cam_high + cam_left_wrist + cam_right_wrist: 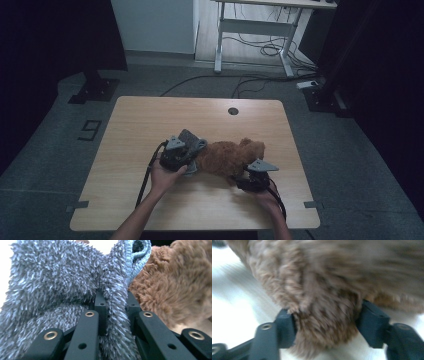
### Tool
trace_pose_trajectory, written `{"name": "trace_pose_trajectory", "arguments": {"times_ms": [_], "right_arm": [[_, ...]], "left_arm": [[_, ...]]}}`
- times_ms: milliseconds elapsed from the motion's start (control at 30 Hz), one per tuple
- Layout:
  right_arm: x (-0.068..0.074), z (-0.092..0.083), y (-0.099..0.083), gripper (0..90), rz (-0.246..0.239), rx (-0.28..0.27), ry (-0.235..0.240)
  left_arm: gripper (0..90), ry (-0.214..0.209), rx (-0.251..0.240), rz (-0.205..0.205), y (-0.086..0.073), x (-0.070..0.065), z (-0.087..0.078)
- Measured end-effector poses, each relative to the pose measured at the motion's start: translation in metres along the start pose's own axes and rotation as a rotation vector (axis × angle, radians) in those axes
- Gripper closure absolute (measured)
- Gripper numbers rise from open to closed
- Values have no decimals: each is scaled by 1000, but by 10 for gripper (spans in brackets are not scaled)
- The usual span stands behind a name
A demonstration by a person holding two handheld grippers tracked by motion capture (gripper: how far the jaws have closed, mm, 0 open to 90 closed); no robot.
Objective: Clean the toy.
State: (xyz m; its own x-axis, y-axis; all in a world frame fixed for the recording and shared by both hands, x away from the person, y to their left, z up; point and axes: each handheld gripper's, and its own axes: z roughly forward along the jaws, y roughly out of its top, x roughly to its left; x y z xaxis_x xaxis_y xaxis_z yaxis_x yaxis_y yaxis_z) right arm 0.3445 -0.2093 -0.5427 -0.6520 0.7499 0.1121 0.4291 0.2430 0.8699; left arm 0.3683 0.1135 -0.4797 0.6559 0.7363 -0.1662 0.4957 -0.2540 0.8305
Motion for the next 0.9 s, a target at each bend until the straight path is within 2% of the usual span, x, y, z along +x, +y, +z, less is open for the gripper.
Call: {"name": "trace_pose_trajectory", "arguments": {"times_ms": [100, 200, 267, 300, 367, 433, 500, 600, 700, 767, 833, 900], "right_arm": [[-6, -17, -4, 253, 47, -54, 30], [-10, -37, 2, 223, 103, -153, 42], [-9, -47, 9, 234, 99, -181, 38], [-7, -49, 12, 279, 85, -183, 39], [-2, -48, 13, 355, 46, -161, 41], [1, -45, 12, 487, 31, -132, 67], [0, -39, 8, 532, 36, -79, 104], [-1, -32, 3, 549, 62, -58, 124], [-2, -27, 2, 556, 67, -43, 90], [-1, -23, 2, 559, 75, -25, 42], [-1, -19, 4, 561, 99, -16, 2], [0, -15, 6, 562, 104, -8, -32]], "left_arm": [[773, -5, -17, 0, -9, -5, -5], [773, 3, -29, 33, -17, -12, -8], [772, 3, -39, 42, -23, -15, -10], [772, -2, -43, 39, -26, -16, -11], [772, -2, -44, 41, -31, -18, -14], [772, 0, -40, 46, -35, -19, -15], [772, -2, -40, 47, -39, -21, -16], [772, -1, -47, 50, -40, -21, -15], [774, -4, -48, 47, -37, -18, -11], [775, 4, -48, 61, -34, -16, -7], [776, 8, -47, 59, -31, -14, -4], [776, -3, -45, 34, -29, -11, -2]]}}
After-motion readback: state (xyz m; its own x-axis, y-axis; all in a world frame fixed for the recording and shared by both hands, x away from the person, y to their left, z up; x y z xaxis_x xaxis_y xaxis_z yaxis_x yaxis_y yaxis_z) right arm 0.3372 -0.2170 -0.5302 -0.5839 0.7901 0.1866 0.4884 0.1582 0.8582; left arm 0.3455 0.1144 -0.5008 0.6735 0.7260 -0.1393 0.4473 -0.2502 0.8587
